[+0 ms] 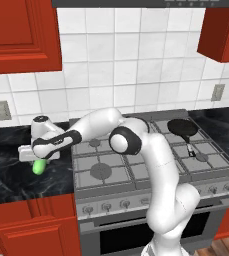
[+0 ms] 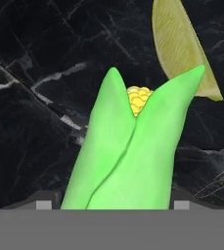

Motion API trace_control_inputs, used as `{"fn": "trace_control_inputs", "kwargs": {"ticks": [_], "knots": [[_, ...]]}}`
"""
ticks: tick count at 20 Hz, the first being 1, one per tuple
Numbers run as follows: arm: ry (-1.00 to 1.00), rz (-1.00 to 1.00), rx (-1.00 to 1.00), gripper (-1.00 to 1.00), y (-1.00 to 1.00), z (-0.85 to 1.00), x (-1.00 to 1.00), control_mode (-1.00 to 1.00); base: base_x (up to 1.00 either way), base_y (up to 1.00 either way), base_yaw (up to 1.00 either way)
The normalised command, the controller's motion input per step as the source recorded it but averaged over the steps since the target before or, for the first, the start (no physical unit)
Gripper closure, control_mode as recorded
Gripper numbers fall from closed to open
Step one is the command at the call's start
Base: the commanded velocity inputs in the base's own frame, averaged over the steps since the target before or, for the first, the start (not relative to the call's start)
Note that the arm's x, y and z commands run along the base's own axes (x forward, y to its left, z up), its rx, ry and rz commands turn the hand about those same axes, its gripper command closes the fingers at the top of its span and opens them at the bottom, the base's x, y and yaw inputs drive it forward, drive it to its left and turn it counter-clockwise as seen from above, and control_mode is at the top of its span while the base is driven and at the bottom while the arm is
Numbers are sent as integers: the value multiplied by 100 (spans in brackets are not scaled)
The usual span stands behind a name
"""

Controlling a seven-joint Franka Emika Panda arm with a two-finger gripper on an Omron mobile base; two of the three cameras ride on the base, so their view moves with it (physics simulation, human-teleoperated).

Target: Put the corn and lemon wedge in the pan. Then turn on the rear right burner and set the heat to medium.

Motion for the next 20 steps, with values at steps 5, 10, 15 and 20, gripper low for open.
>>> {"fn": "trace_control_inputs", "kwargs": {"ticks": [5,10,15,20], "knots": [[-8,0,0,100,-18,16,-30,-100,0,0,0],[-16,0,0,100,-56,53,-84,-100,0,0,0],[-13,0,0,100,-75,61,-81,-100,0,0,0],[-15,0,0,100,-97,45,-66,-100,0,0,0]]}}
